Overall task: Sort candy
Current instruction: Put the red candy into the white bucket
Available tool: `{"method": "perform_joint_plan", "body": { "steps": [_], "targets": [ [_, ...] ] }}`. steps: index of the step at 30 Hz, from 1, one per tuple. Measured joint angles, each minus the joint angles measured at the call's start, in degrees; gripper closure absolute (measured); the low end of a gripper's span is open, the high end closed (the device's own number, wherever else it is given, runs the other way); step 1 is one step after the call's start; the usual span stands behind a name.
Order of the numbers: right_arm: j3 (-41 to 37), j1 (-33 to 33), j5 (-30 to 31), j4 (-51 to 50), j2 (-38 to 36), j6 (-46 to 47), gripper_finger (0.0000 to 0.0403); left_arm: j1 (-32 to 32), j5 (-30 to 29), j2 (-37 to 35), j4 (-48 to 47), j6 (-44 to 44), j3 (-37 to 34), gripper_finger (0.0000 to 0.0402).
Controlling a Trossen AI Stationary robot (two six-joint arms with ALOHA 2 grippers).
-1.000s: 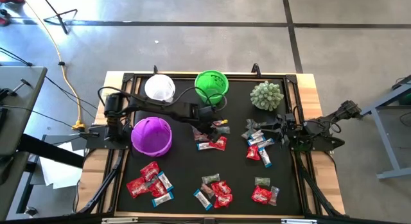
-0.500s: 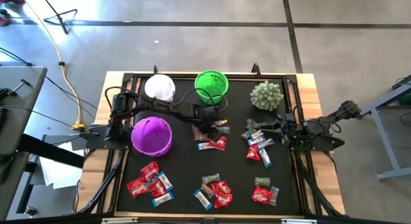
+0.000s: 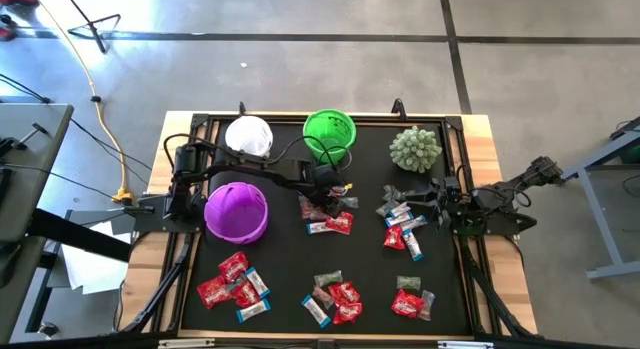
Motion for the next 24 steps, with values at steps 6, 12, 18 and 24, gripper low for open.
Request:
{"method": "perform_joint_plan", "body": {
  "steps": [6, 12, 18, 24],
  "targets": [
    [0.0, 0.01, 0.0, 0.01, 0.0, 0.0, 0.0276, -0.44, 0.02, 0.0, 0.47, -0.87, 0.0, 0.0213],
    [-0.02, 0.01, -0.02, 0.02, 0.0, 0.01, 0.0276, -0.94, 0.03, 0.17, 0.68, -0.91, 0.0, 0.0213],
    [0.0, 0.01, -0.01, 0.01, 0.01, -0.01, 0.0276, -1.27, 0.35, 1.22, 1.37, -1.92, 0.02, 0.0213],
    [0.0, 0.01, -0.02, 0.0, 0.0, 0.0, 0.0276, -1.99, 0.2, 1.22, 2.52, -2.01, 0.02, 0.0213]
  ]
}}
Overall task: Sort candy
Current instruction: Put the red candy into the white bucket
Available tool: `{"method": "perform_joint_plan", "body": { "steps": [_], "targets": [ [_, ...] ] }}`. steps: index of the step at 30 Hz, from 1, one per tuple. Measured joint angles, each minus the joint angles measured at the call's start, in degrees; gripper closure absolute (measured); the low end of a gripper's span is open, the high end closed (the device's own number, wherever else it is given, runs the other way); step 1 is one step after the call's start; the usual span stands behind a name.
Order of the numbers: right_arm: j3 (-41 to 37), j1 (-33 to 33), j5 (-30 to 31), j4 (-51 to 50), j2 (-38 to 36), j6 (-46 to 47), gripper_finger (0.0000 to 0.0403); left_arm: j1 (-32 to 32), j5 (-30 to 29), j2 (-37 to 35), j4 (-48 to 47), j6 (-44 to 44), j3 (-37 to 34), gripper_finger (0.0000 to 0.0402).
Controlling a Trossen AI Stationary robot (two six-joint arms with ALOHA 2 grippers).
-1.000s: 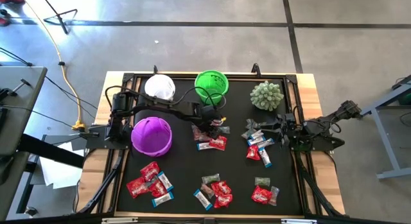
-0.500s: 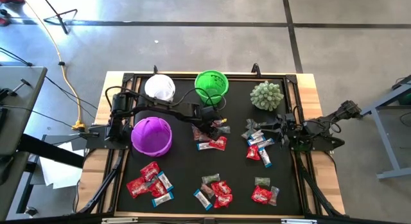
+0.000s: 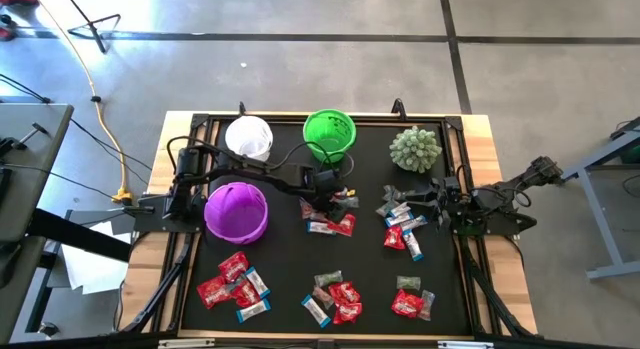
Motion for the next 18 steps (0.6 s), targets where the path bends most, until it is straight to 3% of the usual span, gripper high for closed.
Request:
{"method": "perform_joint_plan", "body": {
  "steps": [6, 18],
  "targets": [
    [0.0, -0.02, 0.02, 0.0, 0.0, 0.0, 0.0276, -0.86, 0.09, 0.0, 0.12, -0.54, 0.0, 0.0221],
    [-0.02, -0.01, 0.02, 0.0, 0.0, -0.02, 0.0276, -1.4, 0.08, 0.0, 2.32, -0.5, 0.0, 0.0291]
  ]
}}
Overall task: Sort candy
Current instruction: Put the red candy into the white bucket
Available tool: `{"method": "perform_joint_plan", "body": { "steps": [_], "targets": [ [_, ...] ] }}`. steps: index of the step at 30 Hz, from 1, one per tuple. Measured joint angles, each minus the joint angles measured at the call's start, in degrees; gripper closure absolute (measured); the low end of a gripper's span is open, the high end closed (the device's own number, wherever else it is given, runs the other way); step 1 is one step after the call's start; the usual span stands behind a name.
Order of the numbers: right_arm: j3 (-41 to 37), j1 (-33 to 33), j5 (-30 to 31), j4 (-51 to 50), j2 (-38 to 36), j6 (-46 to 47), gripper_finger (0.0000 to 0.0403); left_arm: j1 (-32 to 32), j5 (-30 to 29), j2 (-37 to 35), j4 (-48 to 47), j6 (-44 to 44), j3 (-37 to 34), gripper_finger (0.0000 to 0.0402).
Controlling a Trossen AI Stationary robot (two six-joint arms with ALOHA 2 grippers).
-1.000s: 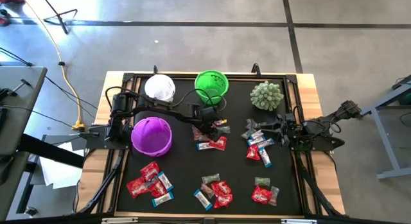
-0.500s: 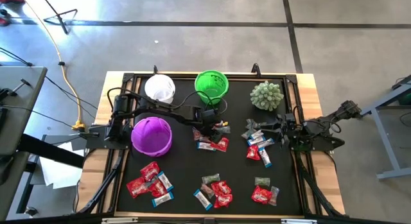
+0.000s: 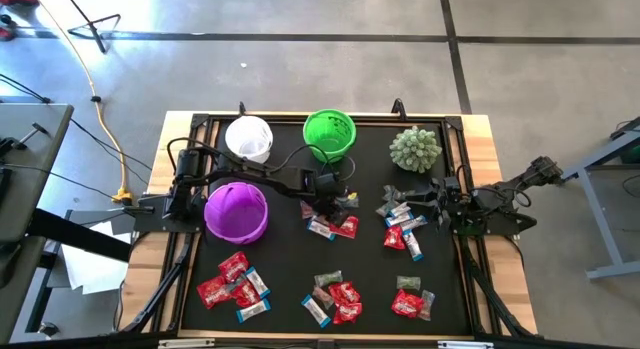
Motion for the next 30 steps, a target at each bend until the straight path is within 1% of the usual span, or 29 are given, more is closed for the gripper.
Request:
{"method": "perform_joint_plan", "body": {
  "steps": [5, 10, 14, 16, 20, 26, 30],
  "targets": [
    [0.02, 0.01, -0.01, 0.0, 0.01, 0.01, 0.0276, 0.0, -0.47, 0.0, 0.74, -0.02, 0.0, 0.0304],
    [0.02, 0.0, 0.0, 0.0, 0.01, 0.02, 0.0276, 0.0, -1.68, 0.97, 1.19, -0.05, 0.03, 0.0302],
    [0.0, -0.01, 0.0, 0.0, 0.02, 0.02, 0.0276, -0.29, 0.39, 2.76, 3.24, 0.03, 0.08, 0.0295],
    [0.02, 0.0, 0.0, 0.0, 0.0, 0.0, 0.0276, -0.67, 1.41, 3.13, 3.73, 0.83, 0.02, 0.029],
    [0.01, 0.01, 0.0, 0.0, 0.0, 0.0, 0.0276, -1.29, 1.58, 3.23, 4.91, 3.74, 0.04, 0.0276],
    [0.01, 0.01, 0.0, 0.0, 0.0, 0.01, 0.0276, -1.25, 1.79, 2.64, 6.07, 6.54, 0.06, 0.0244],
    [0.01, -0.01, 0.0, 0.0, 0.0, 0.01, 0.0276, -1.18, 3.25, 2.27, 6.64, 6.82, 0.34, 0.0222]
  ]
}}
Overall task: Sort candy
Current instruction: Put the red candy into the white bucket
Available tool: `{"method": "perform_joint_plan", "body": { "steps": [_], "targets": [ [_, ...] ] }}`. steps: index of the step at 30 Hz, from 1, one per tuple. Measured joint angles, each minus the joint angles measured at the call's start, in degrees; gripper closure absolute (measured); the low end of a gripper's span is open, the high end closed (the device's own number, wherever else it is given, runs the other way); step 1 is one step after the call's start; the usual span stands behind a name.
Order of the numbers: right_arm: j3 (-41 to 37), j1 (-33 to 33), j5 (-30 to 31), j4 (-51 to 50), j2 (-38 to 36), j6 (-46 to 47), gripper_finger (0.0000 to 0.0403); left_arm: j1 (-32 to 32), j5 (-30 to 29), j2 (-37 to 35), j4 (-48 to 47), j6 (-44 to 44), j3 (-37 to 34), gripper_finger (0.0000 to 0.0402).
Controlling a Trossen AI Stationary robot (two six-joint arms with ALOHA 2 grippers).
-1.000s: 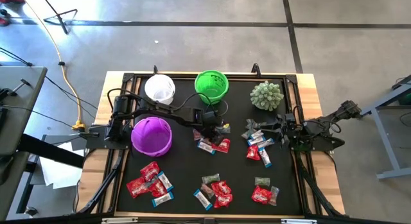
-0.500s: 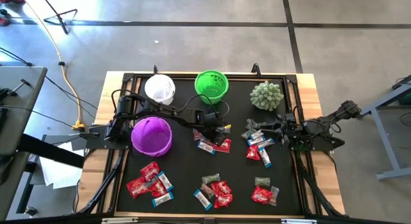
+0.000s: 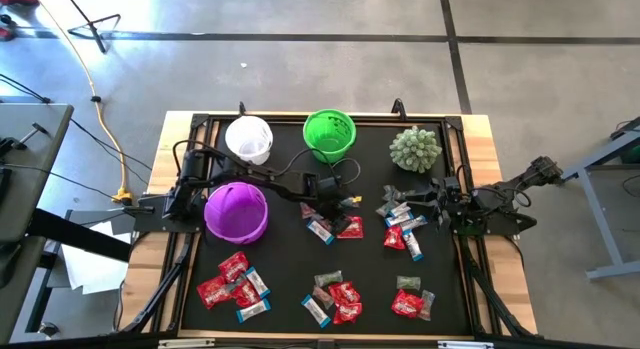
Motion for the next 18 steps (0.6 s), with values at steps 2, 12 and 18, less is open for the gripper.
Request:
{"method": "perform_joint_plan", "body": {
  "steps": [2, 12, 18],
  "targets": [
    [-0.01, 0.01, 0.0, 0.0, 0.0, -0.01, 0.0276, 0.0, 0.91, 0.0, -0.08, 1.38, 0.74, 0.0213],
    [0.01, 0.01, -0.01, 0.01, 0.0, 0.0, 0.0276, -0.39, 1.09, 0.18, 3.33, 13.86, 2.17, 0.0172],
    [0.0, 0.01, 0.0, 0.0, 0.0, 0.01, 0.0276, -0.13, 0.22, 0.79, 4.55, 21.17, 2.24, 0.017]
  ]
}}
